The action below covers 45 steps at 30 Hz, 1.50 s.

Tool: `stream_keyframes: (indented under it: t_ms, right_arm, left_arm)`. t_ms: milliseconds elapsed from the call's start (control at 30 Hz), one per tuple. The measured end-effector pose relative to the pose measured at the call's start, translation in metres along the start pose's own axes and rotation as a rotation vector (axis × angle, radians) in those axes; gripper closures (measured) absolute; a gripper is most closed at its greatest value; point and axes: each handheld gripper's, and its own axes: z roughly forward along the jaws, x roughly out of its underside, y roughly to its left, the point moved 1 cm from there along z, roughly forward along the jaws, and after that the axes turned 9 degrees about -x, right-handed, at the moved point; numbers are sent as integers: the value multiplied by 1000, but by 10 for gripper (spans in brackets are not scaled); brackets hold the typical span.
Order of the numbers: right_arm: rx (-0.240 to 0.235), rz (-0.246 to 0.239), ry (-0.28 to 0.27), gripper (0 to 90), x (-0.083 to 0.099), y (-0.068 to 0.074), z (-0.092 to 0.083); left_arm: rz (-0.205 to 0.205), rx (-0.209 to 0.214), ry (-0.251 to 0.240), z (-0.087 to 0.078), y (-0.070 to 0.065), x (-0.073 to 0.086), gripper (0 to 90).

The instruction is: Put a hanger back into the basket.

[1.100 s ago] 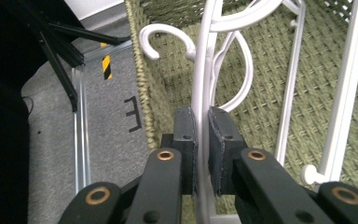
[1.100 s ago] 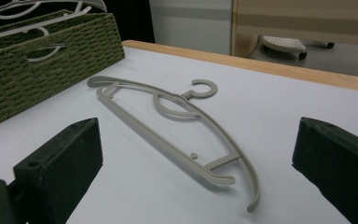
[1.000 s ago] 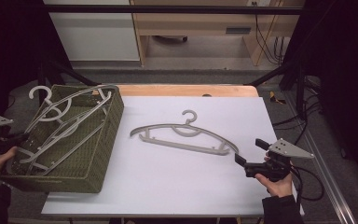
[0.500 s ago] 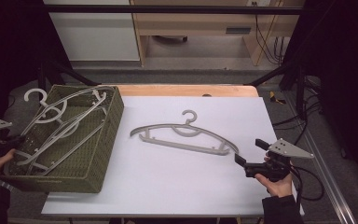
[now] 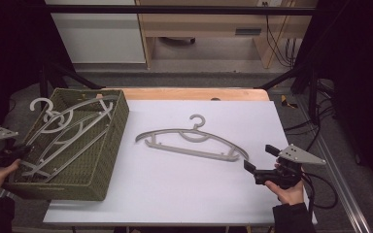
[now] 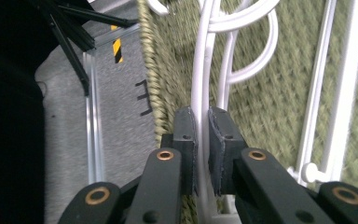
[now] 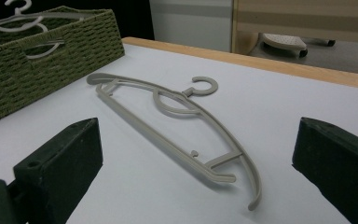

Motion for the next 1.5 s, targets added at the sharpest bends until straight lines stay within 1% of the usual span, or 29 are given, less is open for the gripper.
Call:
stream_keyframes:
  t_ms: [33, 67, 100, 133, 167, 200, 233, 267, 300, 333, 367, 400, 500, 533, 600, 633, 733, 833, 867, 933, 1000, 1067, 1133, 1167, 1233, 1267, 1400, 1433, 1500]
  right_arm:
    - [0, -1, 0, 18, 0, 0, 0]
    - [0, 0, 0, 18, 0, 0, 0]
    - [0, -1, 0, 18, 0, 0, 0]
    - [-2, -4, 2, 18, 0, 0, 0]
    - [-2, -2, 0, 18, 0, 0, -1]
    - [-1, 0, -3, 18, 0, 0, -1]
    - [-1, 1, -3, 18, 0, 0, -1]
    - [0, -1, -2, 18, 0, 0, -1]
    - [-2, -1, -1, 18, 0, 0, -1]
    - [-3, -1, -3, 18, 0, 0, -1]
    - [-1, -3, -3, 18, -1, 0, -1]
    - [-2, -3, -3, 18, -1, 0, -1]
    - [0, -1, -7, 18, -1, 0, -1]
    - [1, 0, -7, 18, -1, 0, -2]
    - [0, 0, -6, 18, -1, 0, -2]
    - [0, -1, -6, 18, -1, 0, -2]
    - [-2, -3, -6, 18, -1, 0, -2]
    - [-1, 2, -10, 18, -1, 0, -3]
    - [-1, 0, -11, 18, -1, 0, -3]
    - [0, -1, -12, 18, -1, 0, -3]
    - [-1, -1, -14, 18, -2, 0, -3]
    - [0, 0, -14, 18, -2, 0, -4]
    - [-1, -1, -14, 18, -2, 0, -4]
    - [-1, -1, -14, 18, -2, 0, -4]
    - [-2, -2, -15, 18, -2, 0, -4]
    - [-1, -1, -14, 18, -2, 0, -4]
    - [-3, 0, -15, 18, -2, 0, -4]
    - [-3, 0, -15, 18, -2, 0, -4]
    - [-2, 0, -15, 18, -2, 0, -4]
  left_arm:
    - [12, -1, 7, 1, -3, -1, 823]
    - [-15, 29, -15, 3, -5, -1, 823]
    - [-5, 29, -8, 2, -6, -1, 822]
    - [-11, 27, -3, 2, -6, -1, 822]
    - [-19, 39, 3, 3, -7, -1, 822]
    - [-2, 33, 18, 3, -8, -2, 821]
    - [10, 25, 22, 2, -10, -2, 820]
    - [11, 28, 24, 2, -11, -3, 819]
    - [11, 42, 32, 4, -13, -4, 815]
    - [31, 57, 59, 6, -15, -4, 807]
    - [51, 55, 78, 7, -17, -4, 799]
    - [59, 57, 84, 7, -17, -5, 793]
    - [54, 77, 92, 7, -17, -6, 774]
    - [44, 107, 84, 6, -16, -6, 763]
    - [24, 112, 61, 3, -15, -7, 724]
    - [7, 123, 44, 0, -15, -8, 710]
    - [-17, 130, -9, -8, -15, -12, 643]
    - [-45, 160, -85, -20, -18, -19, 585]
    - [-55, 168, -106, -23, -19, -21, 556]
    - [-69, 193, -159, -30, -25, -26, 525]
    - [-74, 221, -204, -36, -32, -32, 483]
    - [-92, 237, -256, -42, -40, -38, 444]
    - [-101, 258, -296, -48, -47, -43, 414]
    - [-98, 266, -313, -51, -51, -46, 394]
    - [-119, 298, -361, -56, -60, -51, 363]
    - [-118, 312, -379, -59, -65, -53, 346]
    - [-116, 362, -426, -69, -85, -63, 303]
    - [-118, 384, -443, -71, -91, -66, 293]
    - [-119, 400, -461, -74, -100, -70, 268]
